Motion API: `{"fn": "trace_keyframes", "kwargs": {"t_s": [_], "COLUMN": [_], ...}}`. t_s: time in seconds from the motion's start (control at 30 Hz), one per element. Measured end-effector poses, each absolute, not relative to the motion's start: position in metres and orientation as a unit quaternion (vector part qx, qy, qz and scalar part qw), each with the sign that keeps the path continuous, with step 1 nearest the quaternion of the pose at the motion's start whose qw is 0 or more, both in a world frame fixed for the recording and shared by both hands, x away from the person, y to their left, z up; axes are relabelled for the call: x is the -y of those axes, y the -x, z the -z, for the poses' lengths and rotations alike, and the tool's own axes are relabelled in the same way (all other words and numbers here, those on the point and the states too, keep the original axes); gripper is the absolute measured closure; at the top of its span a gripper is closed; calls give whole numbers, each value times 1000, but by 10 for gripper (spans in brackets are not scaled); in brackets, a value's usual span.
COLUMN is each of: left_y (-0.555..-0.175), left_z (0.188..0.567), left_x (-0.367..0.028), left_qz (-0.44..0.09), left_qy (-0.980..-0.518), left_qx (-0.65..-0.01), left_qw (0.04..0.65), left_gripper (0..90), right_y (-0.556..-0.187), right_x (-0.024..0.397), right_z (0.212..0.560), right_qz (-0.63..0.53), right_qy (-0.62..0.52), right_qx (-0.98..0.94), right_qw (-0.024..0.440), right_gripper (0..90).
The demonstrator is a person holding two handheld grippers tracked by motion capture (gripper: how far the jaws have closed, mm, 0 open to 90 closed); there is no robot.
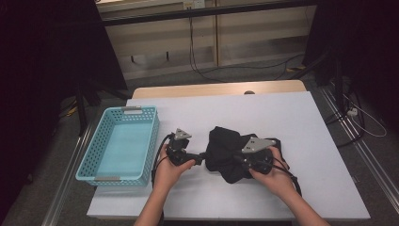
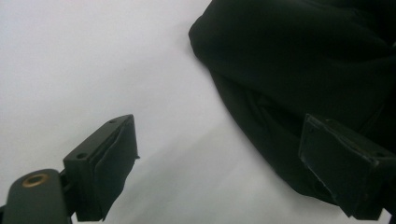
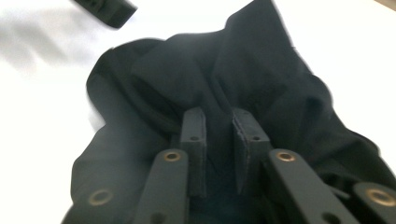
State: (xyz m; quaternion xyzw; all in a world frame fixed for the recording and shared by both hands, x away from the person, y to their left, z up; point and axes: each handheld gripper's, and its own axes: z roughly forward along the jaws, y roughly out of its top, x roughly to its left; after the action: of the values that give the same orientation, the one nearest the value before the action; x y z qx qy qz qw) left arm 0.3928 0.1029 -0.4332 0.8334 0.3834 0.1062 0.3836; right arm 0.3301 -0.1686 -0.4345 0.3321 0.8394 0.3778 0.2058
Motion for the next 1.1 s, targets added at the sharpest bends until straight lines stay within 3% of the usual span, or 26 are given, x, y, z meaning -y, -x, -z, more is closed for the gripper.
{"fn": "trace_keyframes", "kwargs": {"t_s": [0.1,0.43,0.8,0.9,1.1], "left_y": [-393,-390,-389,-386,-385], "left_z": [433,434,444,450,456], "left_x": [-102,-91,-68,-57,-50], "left_qz": [-106,-111,-109,-98,-91], "left_qy": [-834,-836,-850,-856,-866], "left_qx": [-382,-369,-341,-329,-319], "left_qw": [384,391,388,386,375], "left_gripper": [119,125,141,159,309], "right_y": [-330,-324,-322,-322,-320], "right_x": [178,234,245,249,253], "right_z": [429,418,421,421,422], "right_qz": [-396,-456,-452,-451,-450], "right_qy": [-351,-424,-443,-449,-457], "right_qx": [-824,-756,-747,-743,-738], "right_qw": [203,201,204,208,209], "right_gripper": [824,827,826,825,824]}}
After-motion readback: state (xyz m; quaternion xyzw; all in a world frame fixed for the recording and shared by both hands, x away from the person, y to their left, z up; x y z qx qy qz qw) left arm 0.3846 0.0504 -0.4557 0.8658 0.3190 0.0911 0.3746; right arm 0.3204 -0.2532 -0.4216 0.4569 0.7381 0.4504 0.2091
